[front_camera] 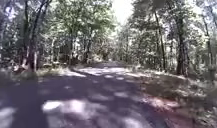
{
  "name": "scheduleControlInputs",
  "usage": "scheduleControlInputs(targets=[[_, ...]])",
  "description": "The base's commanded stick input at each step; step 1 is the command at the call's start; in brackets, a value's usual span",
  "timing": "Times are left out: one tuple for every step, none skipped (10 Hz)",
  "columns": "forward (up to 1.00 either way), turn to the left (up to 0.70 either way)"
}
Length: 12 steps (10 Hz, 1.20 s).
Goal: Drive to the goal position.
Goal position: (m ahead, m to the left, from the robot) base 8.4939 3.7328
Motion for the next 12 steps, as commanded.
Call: scheduleControlInputs(targets=[[0.45,0.0],[0.45,0.0],[0.45,0.0],[0.45,0.0],[0.45,0.0],[0.45,0.0],[0.45,0.0],[0.45,0.0],[0.45,0.0],[0.45,0.0],[0.45,0.0],[0.45,0.0]])
